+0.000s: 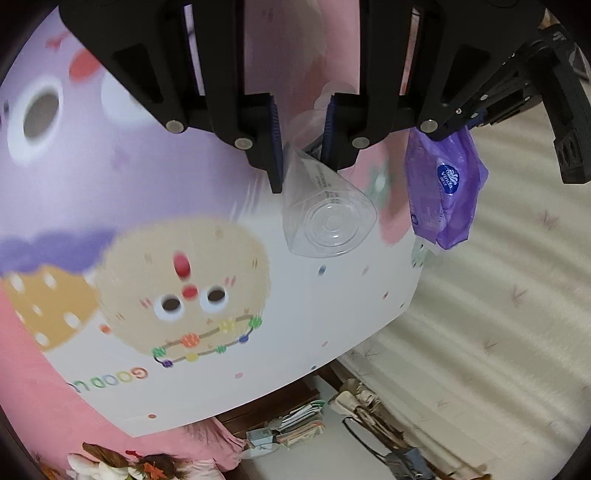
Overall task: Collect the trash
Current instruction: 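Grasp the clear plastic bottle with the right tool while left grasps purple tissue bag, then carry both items over the blue bin and open both tools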
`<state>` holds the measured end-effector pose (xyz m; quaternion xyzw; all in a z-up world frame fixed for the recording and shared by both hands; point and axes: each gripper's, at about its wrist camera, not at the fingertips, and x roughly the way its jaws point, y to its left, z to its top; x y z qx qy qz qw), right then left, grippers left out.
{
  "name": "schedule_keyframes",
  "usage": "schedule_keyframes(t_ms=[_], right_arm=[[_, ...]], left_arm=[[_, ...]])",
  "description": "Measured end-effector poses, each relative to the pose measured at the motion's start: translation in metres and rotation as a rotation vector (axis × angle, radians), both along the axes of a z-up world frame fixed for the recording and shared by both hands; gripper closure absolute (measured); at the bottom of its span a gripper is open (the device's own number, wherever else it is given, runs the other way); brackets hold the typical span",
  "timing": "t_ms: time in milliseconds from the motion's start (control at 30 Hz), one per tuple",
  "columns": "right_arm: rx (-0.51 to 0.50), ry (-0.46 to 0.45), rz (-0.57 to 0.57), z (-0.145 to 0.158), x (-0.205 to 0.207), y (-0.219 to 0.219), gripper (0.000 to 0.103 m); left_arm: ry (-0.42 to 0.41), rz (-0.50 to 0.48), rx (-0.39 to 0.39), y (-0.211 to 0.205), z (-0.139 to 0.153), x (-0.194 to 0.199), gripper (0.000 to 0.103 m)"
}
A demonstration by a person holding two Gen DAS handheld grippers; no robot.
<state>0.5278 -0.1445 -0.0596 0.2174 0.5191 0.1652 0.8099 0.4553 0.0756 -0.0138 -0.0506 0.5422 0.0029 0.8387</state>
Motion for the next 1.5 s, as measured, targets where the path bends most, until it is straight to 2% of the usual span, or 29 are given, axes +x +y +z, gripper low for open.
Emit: schedule_keyframes(t_ms=[233, 400, 633, 767, 900, 1100, 1267, 1500], right_arm=[[-0.028, -0.032, -0.001, 0.035, -0.121, 0.003, 0.087], [-0.051, -0.035, 0.001, 0.051, -0.214, 0.023, 0.087], [-0.109, -0.041, 0.007, 0.054, -0.332, 0.052, 0.087], [-0.143, -0.027, 0.012, 0.046, -0.381, 0.066, 0.087], [-0.195, -0.001, 0.031, 0.034, -0.420, 0.076, 0.087], [-0.230, 0.086, 0.041, -0.002, -0.456, 0.081, 0.087], [-0.247, 0.159, 0.033, -0.039, -0.466, 0.080, 0.087], [-0.275, 0.222, 0.028, -0.078, -0.469, 0.075, 0.087]], left_arm=[[-0.023, -0.062, 0.004, 0.001, 0.027, -0.125, 0.092], [-0.031, -0.115, 0.005, 0.018, 0.039, -0.224, 0.092], [-0.016, -0.183, -0.013, 0.050, 0.022, -0.340, 0.092], [0.012, -0.208, -0.029, 0.061, 0.004, -0.384, 0.092], [0.044, -0.234, -0.037, 0.065, -0.014, -0.412, 0.092], [0.123, -0.286, -0.045, 0.056, -0.051, -0.444, 0.092], [0.187, -0.312, -0.058, 0.048, -0.082, -0.465, 0.092], [0.247, -0.340, -0.065, 0.039, -0.119, -0.470, 0.092]])
